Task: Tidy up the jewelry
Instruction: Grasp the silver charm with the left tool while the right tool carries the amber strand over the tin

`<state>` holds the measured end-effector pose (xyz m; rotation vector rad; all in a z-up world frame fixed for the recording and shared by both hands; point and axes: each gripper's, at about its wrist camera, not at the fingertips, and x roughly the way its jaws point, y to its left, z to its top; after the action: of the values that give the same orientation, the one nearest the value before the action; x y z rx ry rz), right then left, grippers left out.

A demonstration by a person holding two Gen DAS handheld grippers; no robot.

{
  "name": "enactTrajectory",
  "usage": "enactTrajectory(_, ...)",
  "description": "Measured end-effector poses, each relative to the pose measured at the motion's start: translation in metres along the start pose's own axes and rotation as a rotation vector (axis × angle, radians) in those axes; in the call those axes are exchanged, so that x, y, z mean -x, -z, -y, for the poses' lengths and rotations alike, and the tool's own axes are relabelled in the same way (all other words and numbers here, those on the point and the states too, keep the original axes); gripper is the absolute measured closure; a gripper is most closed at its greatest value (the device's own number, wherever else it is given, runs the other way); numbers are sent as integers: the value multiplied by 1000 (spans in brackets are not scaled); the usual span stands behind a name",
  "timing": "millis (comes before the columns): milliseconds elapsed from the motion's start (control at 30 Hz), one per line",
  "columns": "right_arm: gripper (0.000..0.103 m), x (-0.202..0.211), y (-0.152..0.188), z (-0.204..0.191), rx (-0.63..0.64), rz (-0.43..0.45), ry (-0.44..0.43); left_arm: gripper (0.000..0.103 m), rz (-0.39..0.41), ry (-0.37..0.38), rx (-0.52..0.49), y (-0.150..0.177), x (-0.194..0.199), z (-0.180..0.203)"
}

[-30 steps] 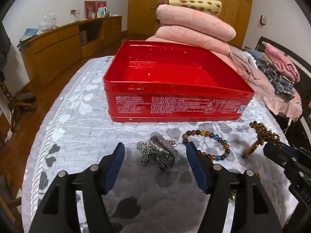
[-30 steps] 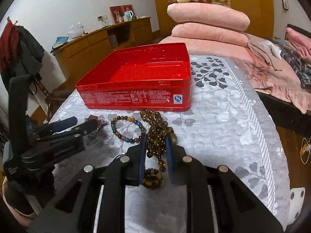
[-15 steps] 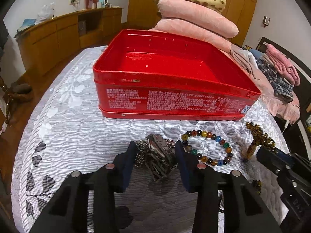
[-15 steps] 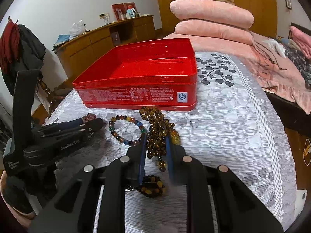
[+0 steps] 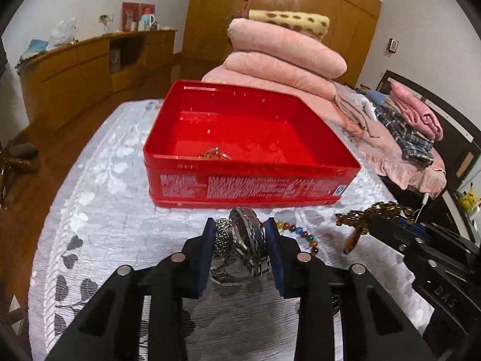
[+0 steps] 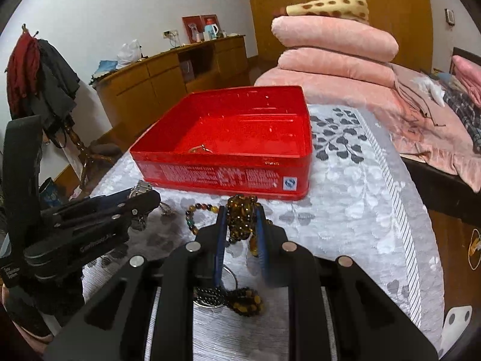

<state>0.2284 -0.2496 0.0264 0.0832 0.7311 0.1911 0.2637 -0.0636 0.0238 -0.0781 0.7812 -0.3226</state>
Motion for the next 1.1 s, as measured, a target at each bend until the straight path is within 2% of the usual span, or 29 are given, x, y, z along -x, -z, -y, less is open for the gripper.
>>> enactTrajectory(233, 86, 6, -9, 0, -2, 20, -29, 70, 39, 18, -5, -10, 13, 3)
enactTrajectory(333, 86, 12, -17, -1, 3, 40, -44, 74, 63, 26, -10, -17, 19, 4)
enactTrajectory(367, 86, 13, -19, -2, 6, 46, -45, 86, 74, 25, -12, -20, 21, 4)
enactTrajectory(400, 86, 15, -23, -2, 10, 54, -46, 91, 86, 29, -15, -23, 23, 5)
enactTrajectory(467, 86, 19, -32, -3, 17, 75, -51, 91, 97, 58, -16, -32, 26, 5)
enactTrajectory(533, 86, 21, -39, -3, 18, 89, -58, 91, 108, 54, -25, -37, 26, 7)
enactTrajectory(700, 86, 20, -44, 1, 8, 93, -62, 90, 56, 63, -4, -32, 17, -2)
enactTrajectory(733, 86, 18, -42, 2, 5, 88, -61, 88, 28, 65, 13, -29, 13, -5)
enactTrajectory(767, 86, 15, -40, 3, 1, 78, -59, 81, 2, 67, 31, -24, 9, -8)
enactTrajectory(800, 86, 13, -37, 4, -3, 71, -60, 67, -15, 62, 37, -20, 8, -9)
enactTrajectory(867, 86, 9, -33, 6, -9, 57, -60, 55, -45, 47, 35, -10, 5, -7)
enactTrajectory(1000, 86, 5, -27, 7, -19, 41, -59, 48, -105, 36, 28, 3, -6, 1)
enactTrajectory(1100, 86, 5, -25, 6, -21, 38, -59, 48, -152, 6, 14, 13, -18, 8)
